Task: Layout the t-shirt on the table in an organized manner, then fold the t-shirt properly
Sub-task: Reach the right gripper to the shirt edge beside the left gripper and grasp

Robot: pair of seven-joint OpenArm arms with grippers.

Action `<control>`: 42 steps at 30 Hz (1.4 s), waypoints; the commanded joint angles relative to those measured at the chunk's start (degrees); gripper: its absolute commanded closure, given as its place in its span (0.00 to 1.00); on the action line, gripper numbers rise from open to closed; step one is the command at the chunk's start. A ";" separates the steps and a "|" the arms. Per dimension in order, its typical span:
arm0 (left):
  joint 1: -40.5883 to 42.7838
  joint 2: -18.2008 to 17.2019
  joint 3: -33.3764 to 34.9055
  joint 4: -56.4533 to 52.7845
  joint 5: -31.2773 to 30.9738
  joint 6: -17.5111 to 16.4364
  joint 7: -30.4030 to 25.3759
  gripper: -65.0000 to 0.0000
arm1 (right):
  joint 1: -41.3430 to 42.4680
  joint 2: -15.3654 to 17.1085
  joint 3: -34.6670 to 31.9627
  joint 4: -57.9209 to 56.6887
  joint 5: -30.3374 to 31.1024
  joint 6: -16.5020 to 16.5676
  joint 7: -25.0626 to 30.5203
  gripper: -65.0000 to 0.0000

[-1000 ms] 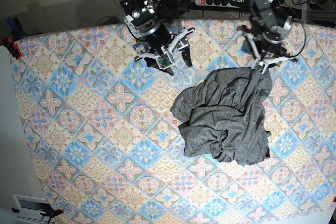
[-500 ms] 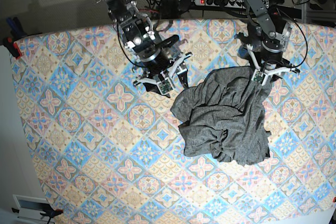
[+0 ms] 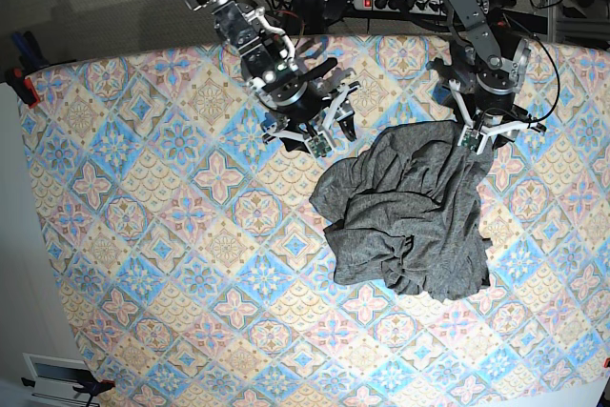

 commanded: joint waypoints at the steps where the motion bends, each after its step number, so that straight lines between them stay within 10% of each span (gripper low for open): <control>1: -0.31 -0.15 0.00 1.20 -0.34 0.56 -0.87 0.63 | 2.05 -0.12 0.37 -0.62 0.13 -0.38 -0.07 0.48; 34: 0.22 -0.15 -0.18 1.02 -0.17 0.56 -0.87 0.63 | 14.54 -5.13 -0.16 -15.92 0.05 -0.12 4.41 0.49; 42: 0.22 -0.15 -0.18 1.02 -0.17 0.56 -0.87 0.63 | 14.54 -5.13 0.46 -18.38 0.13 -0.38 4.32 0.97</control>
